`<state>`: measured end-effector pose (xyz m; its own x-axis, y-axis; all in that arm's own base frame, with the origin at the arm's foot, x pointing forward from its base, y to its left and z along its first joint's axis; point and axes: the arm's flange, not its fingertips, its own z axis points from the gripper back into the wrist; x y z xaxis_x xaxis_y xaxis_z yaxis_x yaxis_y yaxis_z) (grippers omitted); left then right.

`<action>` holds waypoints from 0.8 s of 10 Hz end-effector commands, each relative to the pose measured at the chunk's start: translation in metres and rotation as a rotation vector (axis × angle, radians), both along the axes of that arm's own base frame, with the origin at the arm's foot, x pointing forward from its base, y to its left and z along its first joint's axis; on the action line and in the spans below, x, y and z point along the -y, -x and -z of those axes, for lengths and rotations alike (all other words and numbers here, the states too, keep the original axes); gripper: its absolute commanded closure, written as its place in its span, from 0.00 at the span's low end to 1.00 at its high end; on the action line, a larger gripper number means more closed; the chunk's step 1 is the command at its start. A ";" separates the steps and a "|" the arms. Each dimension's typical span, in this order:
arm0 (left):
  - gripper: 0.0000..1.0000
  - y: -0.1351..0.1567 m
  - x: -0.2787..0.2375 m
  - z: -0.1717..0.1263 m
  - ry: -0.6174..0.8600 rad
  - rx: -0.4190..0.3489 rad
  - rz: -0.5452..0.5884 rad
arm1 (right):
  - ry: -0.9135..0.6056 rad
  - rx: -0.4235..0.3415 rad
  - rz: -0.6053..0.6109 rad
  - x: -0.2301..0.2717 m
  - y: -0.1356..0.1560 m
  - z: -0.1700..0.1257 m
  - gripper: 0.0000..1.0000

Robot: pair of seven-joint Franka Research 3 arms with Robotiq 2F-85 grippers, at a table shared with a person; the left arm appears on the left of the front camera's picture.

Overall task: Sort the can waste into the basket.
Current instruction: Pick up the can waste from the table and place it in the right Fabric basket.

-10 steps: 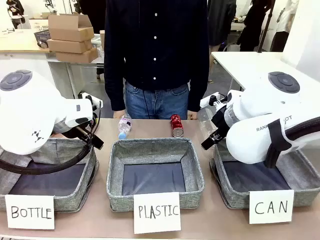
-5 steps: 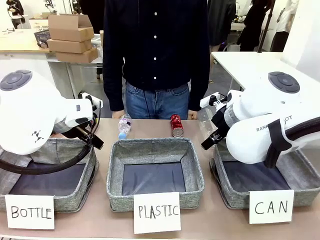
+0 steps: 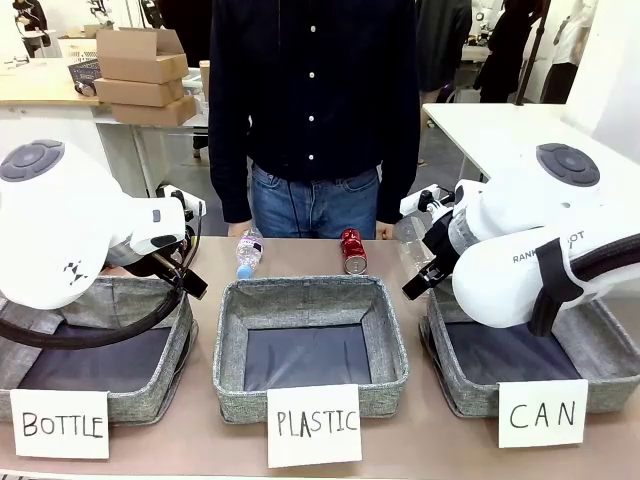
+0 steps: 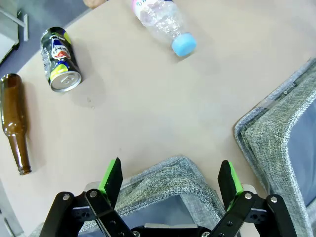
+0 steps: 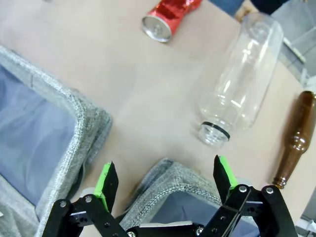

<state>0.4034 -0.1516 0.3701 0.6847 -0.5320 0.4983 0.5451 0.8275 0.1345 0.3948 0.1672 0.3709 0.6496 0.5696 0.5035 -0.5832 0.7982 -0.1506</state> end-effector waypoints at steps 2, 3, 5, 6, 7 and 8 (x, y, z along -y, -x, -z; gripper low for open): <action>0.00 0.030 0.003 -0.052 0.048 -0.001 -0.041 | -0.067 0.049 -0.076 0.016 0.030 -0.082 0.00; 0.00 0.077 -0.002 -0.101 0.005 -0.009 -0.218 | -0.074 -0.004 -0.015 0.026 0.066 -0.128 0.00; 0.00 0.165 -0.005 -0.136 -0.004 0.071 -0.130 | -0.110 -0.059 -0.024 0.049 0.130 -0.163 0.00; 0.00 0.185 -0.004 -0.128 -0.030 0.052 -0.095 | -0.049 -0.042 0.003 0.056 0.148 -0.156 0.00; 0.00 0.181 0.000 -0.108 -0.107 0.067 -0.058 | -0.005 0.049 0.007 0.054 0.152 -0.141 0.00; 0.00 0.115 0.017 -0.172 -0.016 0.072 -0.129 | -0.083 -0.029 -0.029 0.040 0.114 -0.180 0.00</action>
<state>0.2525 -0.1770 0.5561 0.6973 -0.4953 0.5182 0.4491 0.8653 0.2227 0.2592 0.1193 0.5663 0.6404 0.5570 0.5288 -0.6019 0.7916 -0.1049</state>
